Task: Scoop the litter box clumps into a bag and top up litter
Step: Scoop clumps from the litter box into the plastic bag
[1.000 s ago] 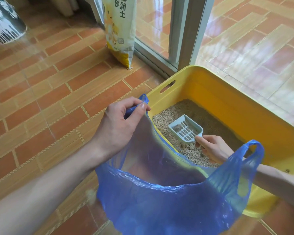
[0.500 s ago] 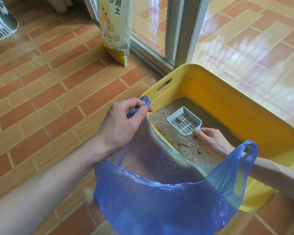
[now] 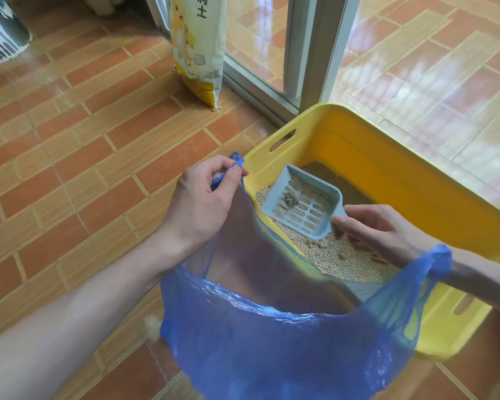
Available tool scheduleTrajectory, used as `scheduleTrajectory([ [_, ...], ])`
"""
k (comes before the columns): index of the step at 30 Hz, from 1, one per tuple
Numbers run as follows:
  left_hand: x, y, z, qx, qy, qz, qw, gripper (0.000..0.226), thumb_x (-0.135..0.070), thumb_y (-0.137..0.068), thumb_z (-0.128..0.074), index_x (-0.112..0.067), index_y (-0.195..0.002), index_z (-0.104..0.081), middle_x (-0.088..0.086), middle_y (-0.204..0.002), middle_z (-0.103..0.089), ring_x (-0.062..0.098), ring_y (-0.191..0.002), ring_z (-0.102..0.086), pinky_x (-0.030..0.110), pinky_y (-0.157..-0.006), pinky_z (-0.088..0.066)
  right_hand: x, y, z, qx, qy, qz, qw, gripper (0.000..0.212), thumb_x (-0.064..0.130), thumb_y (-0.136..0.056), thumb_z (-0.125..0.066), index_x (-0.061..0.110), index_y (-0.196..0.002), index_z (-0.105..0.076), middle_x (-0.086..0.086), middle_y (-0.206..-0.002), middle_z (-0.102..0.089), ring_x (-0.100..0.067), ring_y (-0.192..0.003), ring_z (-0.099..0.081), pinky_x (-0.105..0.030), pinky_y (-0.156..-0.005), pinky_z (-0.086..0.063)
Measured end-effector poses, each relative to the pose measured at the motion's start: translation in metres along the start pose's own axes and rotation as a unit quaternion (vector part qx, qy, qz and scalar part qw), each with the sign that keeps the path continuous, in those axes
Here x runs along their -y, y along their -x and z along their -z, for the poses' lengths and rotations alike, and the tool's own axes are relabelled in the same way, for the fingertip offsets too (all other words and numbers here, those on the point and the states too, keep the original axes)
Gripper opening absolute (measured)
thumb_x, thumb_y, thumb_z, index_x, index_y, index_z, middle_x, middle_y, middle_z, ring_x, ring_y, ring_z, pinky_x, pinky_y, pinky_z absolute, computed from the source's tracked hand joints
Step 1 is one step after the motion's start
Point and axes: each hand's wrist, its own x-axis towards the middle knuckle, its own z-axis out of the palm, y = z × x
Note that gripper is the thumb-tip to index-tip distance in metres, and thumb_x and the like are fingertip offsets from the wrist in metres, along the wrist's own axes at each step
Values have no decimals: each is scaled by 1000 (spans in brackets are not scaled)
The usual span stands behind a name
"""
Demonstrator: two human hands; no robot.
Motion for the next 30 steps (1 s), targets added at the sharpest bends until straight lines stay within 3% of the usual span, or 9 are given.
scheduleTrajectory([
  [4,4,-3,5,2,12,-3,1000,24,-36,-99,-52,-23,-94,-73,-12,-50,-37,13,-49,-30,30,-50,-24,13,14,-20,111,25,-9,994,38,43,-101,-51,11,-85,-63,3,-57,-42,-13,-50,-32,-20,-43,-27],
  [8,2,-3,12,40,11,-5,999,23,-34,-101,-54,-24,-94,-74,-13,-52,-36,13,-50,-30,30,-51,-25,14,23,-65,154,120,24,980,39,45,-103,-50,15,-80,-59,8,-59,-52,-3,-52,-41,-13,-51,-31],
  [13,-2,1,20,143,-33,10,989,22,-23,-106,-56,-18,-95,-74,-18,-49,-48,7,-52,-38,27,-57,-32,8,16,-133,155,159,-1,975,37,39,-103,-51,12,-82,-63,17,-57,-60,1,-57,-56,-14,-57,-38],
  [17,2,8,20,163,-62,20,984,22,-25,-105,-57,-20,-94,-75,-22,-51,-53,0,-53,-45,17,-58,-33,-6,-5,-174,128,204,3,971,38,42,-101,-48,16,-73,-50,-1,-70,-67,-24,-72,-63,-37,-70,-50],
  [21,1,12,18,163,-58,17,985,22,-21,-105,-56,-13,-97,-76,-27,-51,-54,-8,-54,-50,8,-57,-32,-19,-19,-189,118,267,1,957,36,44,-101,-46,19,-75,-46,-6,-79,-63,-36,-85,-63,-34,-66,-44],
  [26,6,13,14,149,-20,8,989,22,-26,-104,-58,-21,-93,-77,-7,-63,-52,11,-60,-42,28,-61,-34,-27,-26,-181,70,396,16,915,29,46,-102,-40,21,-95,-54,-10,-101,-69,-37,-96,-67,-32,-64,-37],
  [28,9,13,11,145,-10,7,989,22,-26,-103,-59,-20,-94,-77,-10,-61,-51,10,-59,-42,27,-59,-33,-32,-26,-180,48,451,62,889,24,43,-100,-50,20,-94,-56,-10,-91,-70,-35,-84,-71,-32,-56,-38],
  [29,10,12,10,142,-6,7,990,22,-26,-103,-59,-19,-95,-77,-14,-57,-50,8,-57,-41,26,-58,-33,-35,-25,-179,36,484,97,869,28,43,-89,-67,20,-82,-53,-8,-73,-68,-32,-64,-69,-29,-44,-34],
  [30,10,11,9,140,-4,6,990,22,-27,-102,-58,-19,-95,-77,-15,-54,-48,8,-56,-39,26,-57,-32,-38,-23,-180,51,510,93,854,45,40,-69,-84,20,-70,-43,-5,-52,-57,-28,-42,-60,-23,-34,-20],
])
